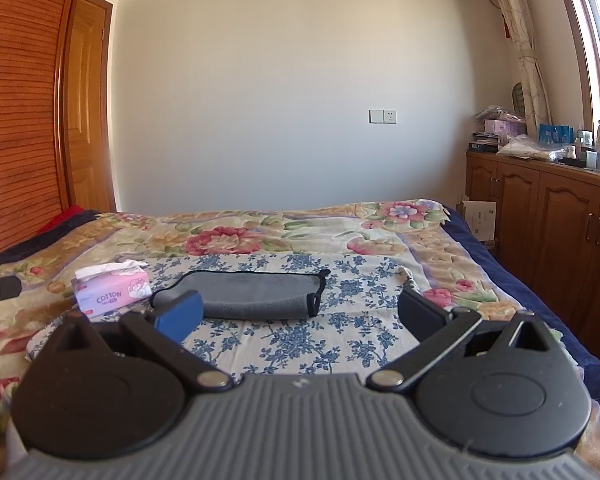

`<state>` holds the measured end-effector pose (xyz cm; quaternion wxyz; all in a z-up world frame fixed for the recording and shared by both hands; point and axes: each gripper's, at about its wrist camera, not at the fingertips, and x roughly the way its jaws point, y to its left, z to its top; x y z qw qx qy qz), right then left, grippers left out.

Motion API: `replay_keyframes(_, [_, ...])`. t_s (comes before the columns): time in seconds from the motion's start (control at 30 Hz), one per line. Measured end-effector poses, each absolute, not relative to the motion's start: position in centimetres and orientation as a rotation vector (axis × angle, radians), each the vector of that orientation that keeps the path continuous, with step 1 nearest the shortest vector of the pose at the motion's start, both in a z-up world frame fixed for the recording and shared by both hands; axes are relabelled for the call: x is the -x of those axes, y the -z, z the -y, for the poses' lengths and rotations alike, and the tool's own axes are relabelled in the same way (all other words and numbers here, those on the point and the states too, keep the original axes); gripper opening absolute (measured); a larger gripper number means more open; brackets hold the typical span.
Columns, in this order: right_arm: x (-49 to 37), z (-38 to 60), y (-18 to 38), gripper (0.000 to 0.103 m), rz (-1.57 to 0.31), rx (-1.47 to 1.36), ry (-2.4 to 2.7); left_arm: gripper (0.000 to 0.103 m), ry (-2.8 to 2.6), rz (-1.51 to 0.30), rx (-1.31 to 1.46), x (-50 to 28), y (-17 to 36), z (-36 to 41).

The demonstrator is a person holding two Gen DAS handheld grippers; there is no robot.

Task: Fold towel

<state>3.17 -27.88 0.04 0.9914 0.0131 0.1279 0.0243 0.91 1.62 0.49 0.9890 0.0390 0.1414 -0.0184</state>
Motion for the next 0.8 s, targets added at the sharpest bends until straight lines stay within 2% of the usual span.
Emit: replay_keyframes(0.8, [-3.29, 28.14, -0.07, 0.103, -0.264, -0.03, -0.044, 0.103, 0.039, -0.28, -0.089, -0.82, -0.38, -1.52])
